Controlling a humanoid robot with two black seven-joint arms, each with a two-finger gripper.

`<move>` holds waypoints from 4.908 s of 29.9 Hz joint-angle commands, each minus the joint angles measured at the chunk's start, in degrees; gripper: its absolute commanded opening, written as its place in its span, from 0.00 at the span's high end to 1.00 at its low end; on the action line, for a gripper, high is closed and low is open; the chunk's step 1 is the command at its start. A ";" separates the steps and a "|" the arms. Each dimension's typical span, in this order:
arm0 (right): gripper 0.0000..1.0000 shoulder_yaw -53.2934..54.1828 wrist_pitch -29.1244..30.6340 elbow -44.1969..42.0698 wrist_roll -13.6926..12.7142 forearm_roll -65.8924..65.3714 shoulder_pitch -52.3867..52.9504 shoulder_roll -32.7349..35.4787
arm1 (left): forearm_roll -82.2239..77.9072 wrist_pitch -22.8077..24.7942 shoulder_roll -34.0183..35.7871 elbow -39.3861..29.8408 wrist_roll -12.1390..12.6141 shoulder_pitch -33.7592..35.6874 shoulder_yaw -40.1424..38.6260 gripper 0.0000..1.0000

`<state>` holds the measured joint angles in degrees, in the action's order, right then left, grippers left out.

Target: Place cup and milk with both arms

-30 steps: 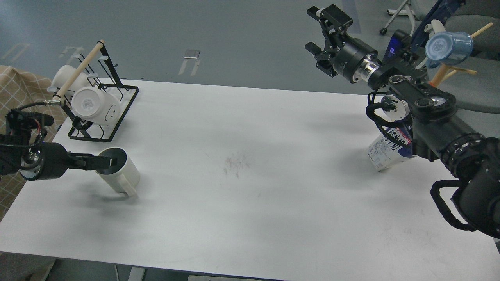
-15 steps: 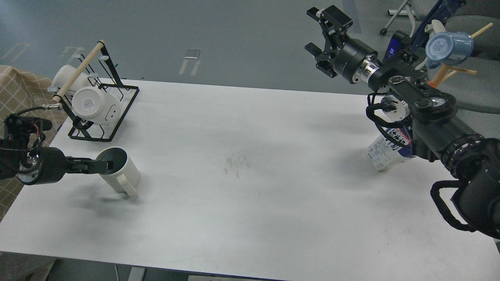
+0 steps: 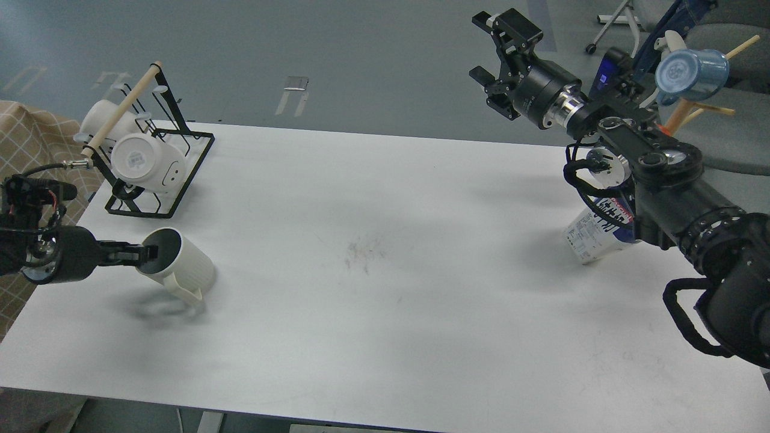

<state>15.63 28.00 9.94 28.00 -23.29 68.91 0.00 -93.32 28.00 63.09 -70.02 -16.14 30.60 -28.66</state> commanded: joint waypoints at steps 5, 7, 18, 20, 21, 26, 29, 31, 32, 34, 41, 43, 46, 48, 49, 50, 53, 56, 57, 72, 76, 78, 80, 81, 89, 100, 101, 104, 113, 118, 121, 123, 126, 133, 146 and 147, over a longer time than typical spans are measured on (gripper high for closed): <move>0.00 2.21 -1.45 0.08 0.00 0.26 2.10 0.00 | 0.16 0.00 3.45 -8.54 -0.30 2.36 -0.70 1.00; 0.00 3.26 -2.24 -0.01 0.00 0.26 3.95 0.00 | 0.16 0.00 3.54 -11.62 -0.21 3.76 -0.70 1.00; 0.00 4.76 -4.97 0.17 0.00 0.26 9.58 0.00 | -0.10 0.00 -5.85 -16.46 5.58 13.95 -0.08 1.00; 0.00 4.76 -4.97 0.17 0.00 0.35 9.58 0.00 | -0.10 0.00 -7.97 -16.29 6.82 14.84 -0.08 1.00; 0.00 4.76 -4.97 0.26 0.00 0.35 9.58 0.00 | -0.10 0.00 -10.41 -15.94 7.95 15.80 -0.08 1.00; 0.00 4.76 -4.97 0.43 0.00 0.26 9.58 0.00 | -0.80 0.00 -21.31 -11.03 11.47 20.10 0.18 1.00; 0.00 4.76 -4.97 0.43 0.00 0.35 9.58 0.00 | -3.95 0.00 -24.75 -9.09 11.66 21.86 2.28 1.00; 0.00 4.76 -4.97 0.43 0.00 0.26 9.49 0.00 | -5.73 0.00 -26.17 -7.59 11.48 23.80 5.62 1.00; 0.00 4.76 -4.97 0.52 0.00 0.35 9.41 0.00 | -5.90 0.00 -27.22 -6.71 11.39 24.85 7.81 1.00; 0.00 4.84 -4.97 0.52 0.00 0.35 9.32 0.00 | -5.91 0.00 -28.01 -6.44 11.39 25.73 9.75 1.00; 0.00 4.93 -4.97 0.52 0.00 0.35 8.88 0.00 | -6.34 0.00 -31.71 -2.67 11.57 27.58 14.15 1.00; 0.00 5.02 -4.97 0.52 0.00 0.35 8.88 0.00 | -6.34 0.00 -32.49 -1.44 11.39 28.63 16.51 1.00; 0.00 5.02 -4.97 0.52 0.00 0.35 8.79 0.00 | -6.26 0.00 -33.72 -0.03 11.04 31.70 22.13 1.00; 0.00 5.02 -4.97 0.52 0.00 0.35 8.70 0.00 | -6.08 0.00 -34.25 0.15 10.87 32.59 23.82 1.00; 0.00 5.02 -4.97 0.61 0.00 0.35 8.70 0.00 | -5.99 0.00 -34.52 0.24 10.87 33.12 24.61 1.00; 0.00 4.93 -4.97 0.61 0.00 0.35 8.61 0.00 | -5.99 0.00 -34.61 0.24 10.87 33.21 24.70 1.00; 0.00 5.02 -4.97 0.61 0.00 0.35 8.35 0.00 | -6.08 0.00 -34.96 0.33 10.87 33.39 24.79 1.00; 0.00 5.11 -4.97 0.70 0.00 0.44 8.17 0.00 | -6.26 0.00 -35.05 0.94 10.87 33.82 24.79 1.00; 0.00 5.11 -4.97 0.70 0.00 0.44 8.17 0.00 | -6.26 0.00 -35.22 1.20 10.87 33.82 24.79 1.00; 0.00 5.11 -4.97 0.78 0.00 0.44 8.17 0.00 | -6.26 0.00 -39.53 3.93 10.95 34.53 25.14 1.00; 0.00 5.11 -4.97 0.78 0.00 0.44 8.17 0.00 | -6.26 0.00 -40.41 3.93 10.95 34.18 25.14 1.00; 0.00 5.02 -4.97 0.78 0.00 0.44 8.17 0.00 | -6.26 0.00 -40.32 3.93 10.95 34.52 26.63 1.00; 0.00 5.02 -4.97 0.78 0.00 0.44 8.17 0.00 | -6.17 0.00 -40.15 4.02 10.87 34.70 27.69 1.00; 0.00 5.11 -4.97 0.78 0.00 0.44 8.17 0.00 | -6.17 0.00 -40.15 4.02 10.87 34.88 27.95 1.00; 0.00 5.11 -4.97 0.78 0.00 0.44 7.65 0.00 | -5.99 0.00 -39.79 4.28 10.87 35.05 28.40 1.00; 0.00 5.11 -4.97 0.78 0.00 0.44 7.56 0.00 | -5.73 0.00 -39.71 4.28 10.87 35.23 28.40 0.51; 0.00 5.11 -4.97 0.78 0.00 0.44 7.56 0.00 | -5.73 0.00 -39.62 4.28 10.87 35.23 28.40 0.45; 0.00 5.11 -4.97 0.78 0.00 0.44 7.56 0.00 | -5.38 0.00 -39.62 4.28 10.87 35.23 28.31 0.28; 0.00 4.84 -4.80 0.78 0.00 0.44 7.47 0.00 | -2.22 0.00 -37.43 3.23 9.81 39.62 27.52 0.07; 0.00 4.76 -4.62 0.78 0.00 0.44 7.65 0.00 | 11.30 0.00 -30.31 1.03 8.58 47.27 24.80 0.06; 0.00 4.49 -4.62 0.78 0.00 0.26 8.35 0.00 | 20.08 0.00 -27.59 1.12 9.02 48.24 18.49 0.04; 0.00 4.06 -4.88 0.78 0.00 -0.18 9.31 0.00 | 27.20 0.00 -25.48 1.99 9.72 47.71 11.47 0.03; 0.00 1.78 -4.97 0.87 0.00 -1.05 11.42 0.00 | 32.30 0.00 -23.98 2.52 10.07 46.23 6.62 0.02; 0.00 -12.46 -5.76 1.66 0.00 -1.32 16.17 0.00 | 43.22 0.00 -20.81 3.31 10.07 36.82 -0.34 0.02; 0.00 -20.20 -9.09 44.42 0.00 -14.91 20.13 41.97 | 54.10 0.00 -20.10 5.07 9.98 32.33 -1.92 0.02; 0.00 -20.20 -9.62 46.47 0.00 -16.42 19.95 44.19 | 55.52 0.00 -20.19 5.33 9.99 32.33 -2.01 0.02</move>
<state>-4.59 20.31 47.23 28.00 -33.82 89.04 34.99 -42.19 27.99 43.33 -65.35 -6.38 63.03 -30.18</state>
